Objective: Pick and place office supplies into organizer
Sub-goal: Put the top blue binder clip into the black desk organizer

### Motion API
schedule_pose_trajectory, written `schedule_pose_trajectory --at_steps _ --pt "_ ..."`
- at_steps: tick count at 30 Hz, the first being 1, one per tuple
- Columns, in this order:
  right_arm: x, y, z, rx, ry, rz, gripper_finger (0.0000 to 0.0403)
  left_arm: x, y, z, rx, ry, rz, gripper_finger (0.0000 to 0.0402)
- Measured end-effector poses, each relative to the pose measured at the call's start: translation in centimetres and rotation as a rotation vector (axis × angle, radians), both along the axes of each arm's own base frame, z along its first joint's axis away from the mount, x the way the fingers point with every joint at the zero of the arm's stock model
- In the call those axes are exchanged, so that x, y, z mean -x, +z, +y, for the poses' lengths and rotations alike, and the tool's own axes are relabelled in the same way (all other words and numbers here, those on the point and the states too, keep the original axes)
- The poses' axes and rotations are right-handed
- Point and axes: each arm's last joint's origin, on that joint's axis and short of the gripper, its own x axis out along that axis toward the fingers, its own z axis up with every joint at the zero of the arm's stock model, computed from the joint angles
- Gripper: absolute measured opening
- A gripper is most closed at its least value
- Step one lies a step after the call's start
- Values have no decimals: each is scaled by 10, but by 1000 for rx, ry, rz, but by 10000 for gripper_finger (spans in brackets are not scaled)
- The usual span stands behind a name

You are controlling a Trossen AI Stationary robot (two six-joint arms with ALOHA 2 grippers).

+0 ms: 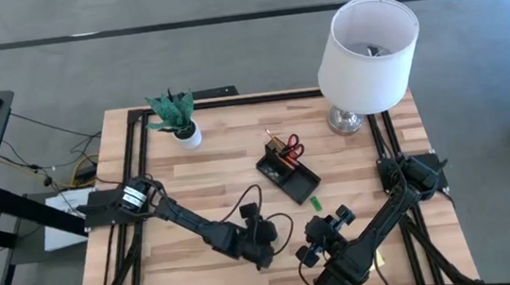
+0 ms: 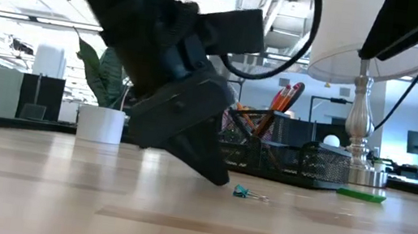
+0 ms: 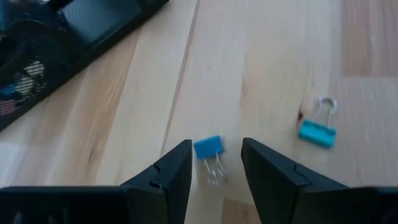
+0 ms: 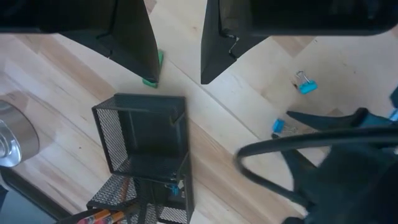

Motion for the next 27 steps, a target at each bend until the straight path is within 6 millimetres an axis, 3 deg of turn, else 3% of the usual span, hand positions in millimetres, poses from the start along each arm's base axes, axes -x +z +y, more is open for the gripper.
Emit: schedule_pose_trajectory --at_steps 7,22,27 --pt "0 0 0 -1 0 1 114 -5 -6 17 82 34 16 141" --pt "0 0 0 -4 -1 3 114 0 -10 20 201 161 46 140" --pt "0 0 0 -16 -7 15 114 0 -10 20 213 162 45 102"
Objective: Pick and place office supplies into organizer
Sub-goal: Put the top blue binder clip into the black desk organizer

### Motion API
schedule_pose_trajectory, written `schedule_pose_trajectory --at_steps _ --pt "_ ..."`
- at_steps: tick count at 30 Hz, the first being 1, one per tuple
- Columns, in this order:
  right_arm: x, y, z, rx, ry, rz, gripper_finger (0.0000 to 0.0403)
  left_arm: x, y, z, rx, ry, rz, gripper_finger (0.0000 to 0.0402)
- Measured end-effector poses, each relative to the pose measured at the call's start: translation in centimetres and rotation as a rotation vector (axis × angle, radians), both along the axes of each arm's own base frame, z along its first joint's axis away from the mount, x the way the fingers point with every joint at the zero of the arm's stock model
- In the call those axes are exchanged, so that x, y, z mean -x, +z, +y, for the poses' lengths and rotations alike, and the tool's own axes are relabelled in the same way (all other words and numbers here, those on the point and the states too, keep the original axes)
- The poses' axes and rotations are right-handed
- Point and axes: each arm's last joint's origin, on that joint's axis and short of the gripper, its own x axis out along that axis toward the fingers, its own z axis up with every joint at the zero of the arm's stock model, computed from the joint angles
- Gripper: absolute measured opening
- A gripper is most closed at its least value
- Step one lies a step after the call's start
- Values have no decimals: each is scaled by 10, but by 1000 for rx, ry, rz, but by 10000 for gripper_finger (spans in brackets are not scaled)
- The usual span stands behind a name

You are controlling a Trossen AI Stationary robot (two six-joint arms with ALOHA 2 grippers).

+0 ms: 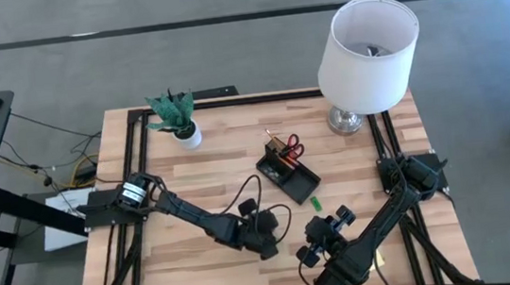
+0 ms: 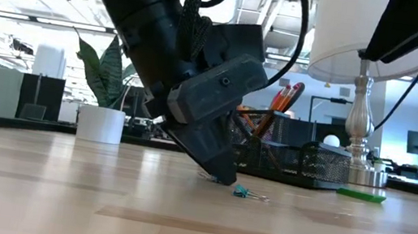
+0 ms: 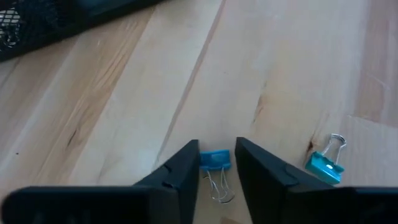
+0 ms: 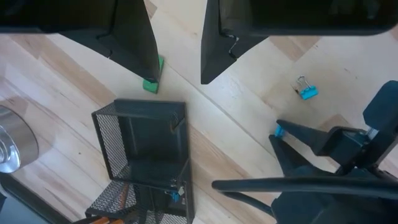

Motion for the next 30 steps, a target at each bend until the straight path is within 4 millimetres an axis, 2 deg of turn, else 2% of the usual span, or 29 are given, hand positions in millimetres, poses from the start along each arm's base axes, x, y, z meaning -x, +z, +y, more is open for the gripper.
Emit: schedule_pose_trajectory --at_steps 5,8,12,15,19,25,30 --pt "0 0 0 0 -1 -1 114 0 0 0 -16 5 -14 34" --pt "0 0 0 -1 -1 -1 114 0 1 1 -51 18 -25 31" --pt "0 0 0 -1 -1 -1 114 1 11 7 -116 25 -39 31" --pt "0 0 0 -1 -2 -1 114 1 27 23 -197 46 -50 35" --pt "0 0 0 -1 -1 -1 114 -10 62 52 -242 99 -149 36" --pt "0 0 0 -1 -1 0 114 -28 69 95 -230 70 -191 34" --pt "0 0 0 1 -1 2 114 -33 61 124 -192 88 -162 34"
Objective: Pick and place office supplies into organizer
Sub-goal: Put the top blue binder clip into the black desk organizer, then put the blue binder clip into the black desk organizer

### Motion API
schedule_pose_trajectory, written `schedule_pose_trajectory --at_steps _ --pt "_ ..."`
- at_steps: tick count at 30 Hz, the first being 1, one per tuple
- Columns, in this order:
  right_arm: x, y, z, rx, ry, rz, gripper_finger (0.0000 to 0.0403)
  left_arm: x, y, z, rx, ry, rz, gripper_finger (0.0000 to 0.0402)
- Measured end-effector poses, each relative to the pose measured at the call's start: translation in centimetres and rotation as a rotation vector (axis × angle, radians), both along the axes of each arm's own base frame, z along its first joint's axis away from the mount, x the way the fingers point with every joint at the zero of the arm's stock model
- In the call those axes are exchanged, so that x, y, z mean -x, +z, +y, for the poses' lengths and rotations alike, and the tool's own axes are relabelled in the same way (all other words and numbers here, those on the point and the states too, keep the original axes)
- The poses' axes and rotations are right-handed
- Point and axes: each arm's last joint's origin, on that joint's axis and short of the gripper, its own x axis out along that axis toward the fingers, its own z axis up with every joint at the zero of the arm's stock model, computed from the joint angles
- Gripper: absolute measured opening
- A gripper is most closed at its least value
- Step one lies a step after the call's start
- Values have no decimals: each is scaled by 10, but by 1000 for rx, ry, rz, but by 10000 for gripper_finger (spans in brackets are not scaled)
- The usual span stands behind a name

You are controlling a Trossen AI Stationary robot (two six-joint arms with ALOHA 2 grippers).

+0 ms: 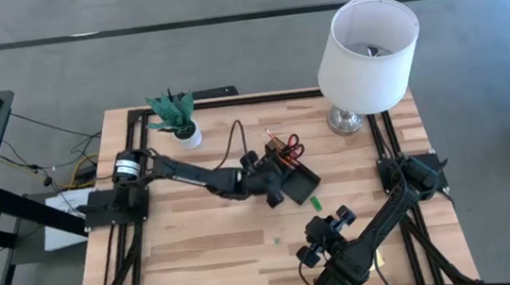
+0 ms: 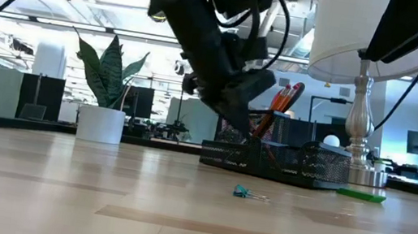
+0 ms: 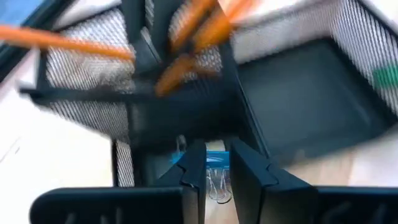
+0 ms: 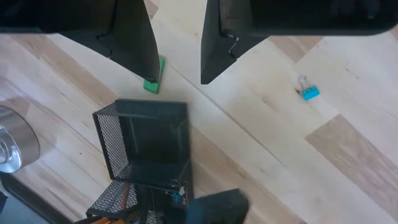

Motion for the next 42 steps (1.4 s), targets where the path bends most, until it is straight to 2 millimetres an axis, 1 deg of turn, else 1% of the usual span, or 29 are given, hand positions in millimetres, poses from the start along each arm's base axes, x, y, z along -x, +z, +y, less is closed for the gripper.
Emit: schedule_pose_trajectory --at_steps 3,9,11,15,16,20,28,31,39,42 --pt "0 0 0 2 0 1 114 -2 3 10 20 11 -16 34" --pt "-1 0 -1 3 -3 3 114 -2 0 21 52 8 1 44" --pt "-1 0 -1 3 -3 2 114 -4 -4 22 56 12 -1 45" --pt "-1 0 -1 1 -3 1 114 -7 -24 24 45 34 34 46" --pt "-1 0 -1 1 -3 0 114 -7 -26 24 38 41 35 46" --pt "0 0 -1 4 -3 3 114 -7 -27 25 11 63 38 47" --pt "0 0 -1 7 -2 7 114 -8 -26 26 -1 47 31 49" --pt "0 0 -1 7 -2 6 114 -9 -25 28 6 30 36 65" --pt "0 0 -1 7 -2 6 114 -9 -24 28 2 31 31 136" --pt "0 0 -1 7 -2 6 114 -12 -19 26 -7 31 31 152"
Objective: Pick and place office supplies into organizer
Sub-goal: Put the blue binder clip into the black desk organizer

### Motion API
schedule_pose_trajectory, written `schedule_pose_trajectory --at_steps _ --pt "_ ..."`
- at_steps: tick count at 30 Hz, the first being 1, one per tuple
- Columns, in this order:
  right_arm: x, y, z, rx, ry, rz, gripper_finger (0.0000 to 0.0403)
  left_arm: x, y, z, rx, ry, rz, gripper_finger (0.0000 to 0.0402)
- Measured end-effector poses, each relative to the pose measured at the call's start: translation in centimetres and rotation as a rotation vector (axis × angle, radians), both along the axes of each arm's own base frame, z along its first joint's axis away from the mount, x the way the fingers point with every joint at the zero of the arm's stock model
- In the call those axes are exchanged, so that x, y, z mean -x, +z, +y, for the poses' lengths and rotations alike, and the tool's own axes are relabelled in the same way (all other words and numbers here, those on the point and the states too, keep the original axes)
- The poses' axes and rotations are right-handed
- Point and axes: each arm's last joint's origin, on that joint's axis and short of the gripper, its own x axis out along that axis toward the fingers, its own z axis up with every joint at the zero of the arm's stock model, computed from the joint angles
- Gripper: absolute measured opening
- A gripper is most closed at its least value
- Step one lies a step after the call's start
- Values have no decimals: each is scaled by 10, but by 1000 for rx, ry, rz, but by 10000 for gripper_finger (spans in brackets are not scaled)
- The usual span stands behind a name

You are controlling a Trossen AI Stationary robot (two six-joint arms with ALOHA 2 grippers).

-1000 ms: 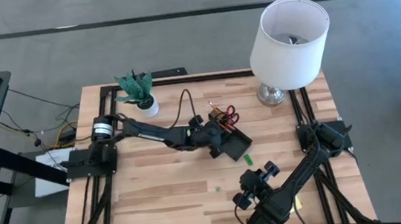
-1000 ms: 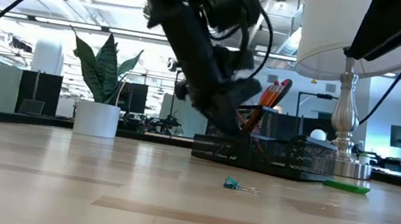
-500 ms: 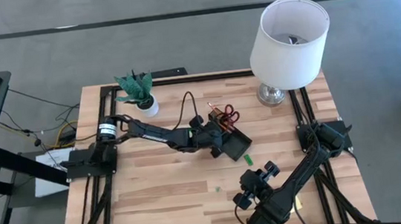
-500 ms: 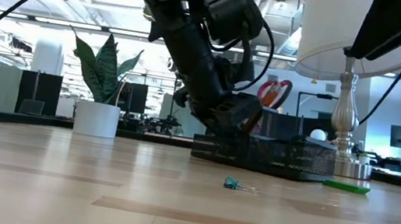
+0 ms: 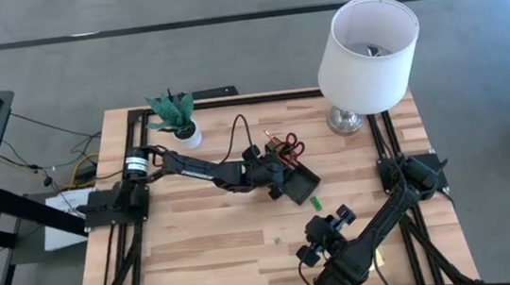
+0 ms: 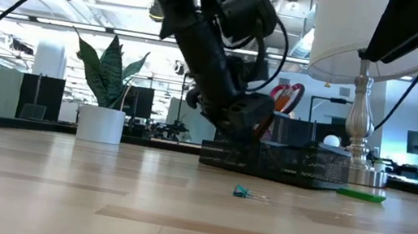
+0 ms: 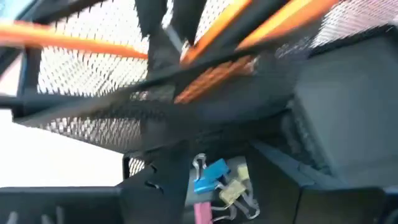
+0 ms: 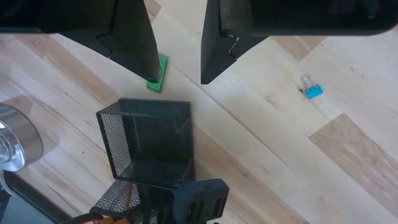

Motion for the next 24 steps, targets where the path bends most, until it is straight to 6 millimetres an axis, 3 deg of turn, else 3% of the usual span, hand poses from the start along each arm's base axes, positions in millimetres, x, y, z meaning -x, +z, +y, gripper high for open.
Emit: schedule_pose_trajectory --at_steps 7,12,17,24 --pt "3 1 1 12 7 13 114 -6 26 -11 40 -61 118 156" --pt "10 1 8 10 18 4 114 3 40 -26 106 -128 310 146" --pt "17 0 16 1 40 -9 114 27 54 -46 81 24 497 139" --pt "21 -1 32 -49 79 -99 114 75 94 -109 -113 186 398 137"
